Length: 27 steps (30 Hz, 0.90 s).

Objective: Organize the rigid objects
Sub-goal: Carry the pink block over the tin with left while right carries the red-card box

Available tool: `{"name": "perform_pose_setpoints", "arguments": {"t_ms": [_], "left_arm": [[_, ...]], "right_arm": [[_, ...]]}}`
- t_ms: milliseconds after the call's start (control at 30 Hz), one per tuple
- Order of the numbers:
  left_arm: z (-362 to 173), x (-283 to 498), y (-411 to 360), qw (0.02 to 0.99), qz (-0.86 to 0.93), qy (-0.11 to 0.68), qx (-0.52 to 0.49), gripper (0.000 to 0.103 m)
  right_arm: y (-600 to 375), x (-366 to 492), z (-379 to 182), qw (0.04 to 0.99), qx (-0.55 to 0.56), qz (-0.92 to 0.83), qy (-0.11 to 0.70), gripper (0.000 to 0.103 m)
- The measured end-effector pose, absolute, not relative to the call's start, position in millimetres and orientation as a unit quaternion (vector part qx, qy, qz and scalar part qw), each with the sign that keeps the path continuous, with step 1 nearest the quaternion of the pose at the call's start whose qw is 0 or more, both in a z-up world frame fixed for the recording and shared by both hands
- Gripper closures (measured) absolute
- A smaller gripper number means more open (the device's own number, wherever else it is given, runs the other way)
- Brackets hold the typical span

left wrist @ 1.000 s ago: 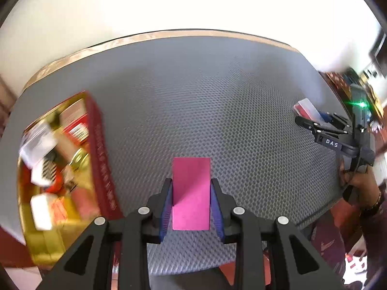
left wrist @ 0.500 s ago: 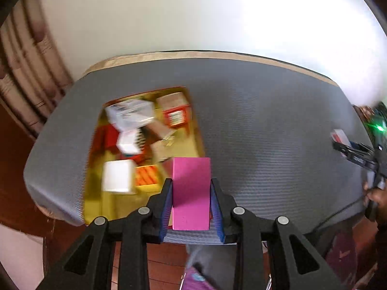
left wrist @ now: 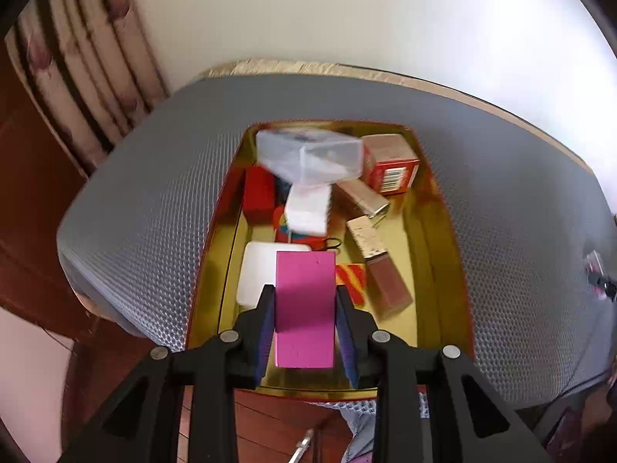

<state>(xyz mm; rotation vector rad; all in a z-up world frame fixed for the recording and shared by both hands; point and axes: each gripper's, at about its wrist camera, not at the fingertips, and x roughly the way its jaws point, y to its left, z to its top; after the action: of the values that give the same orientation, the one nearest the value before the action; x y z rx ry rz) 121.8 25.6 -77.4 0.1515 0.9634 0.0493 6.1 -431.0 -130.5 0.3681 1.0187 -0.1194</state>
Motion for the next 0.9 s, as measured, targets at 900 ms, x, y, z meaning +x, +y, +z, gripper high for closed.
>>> {"name": "perform_pose_setpoints", "arguments": {"t_ms": [900], "left_arm": [[-77, 131, 52, 0.898, 0.005, 0.439, 0.030, 0.058]], "right_arm": [[-176, 139, -49, 0.858, 0.149, 0.204, 0.447, 0.051]]}}
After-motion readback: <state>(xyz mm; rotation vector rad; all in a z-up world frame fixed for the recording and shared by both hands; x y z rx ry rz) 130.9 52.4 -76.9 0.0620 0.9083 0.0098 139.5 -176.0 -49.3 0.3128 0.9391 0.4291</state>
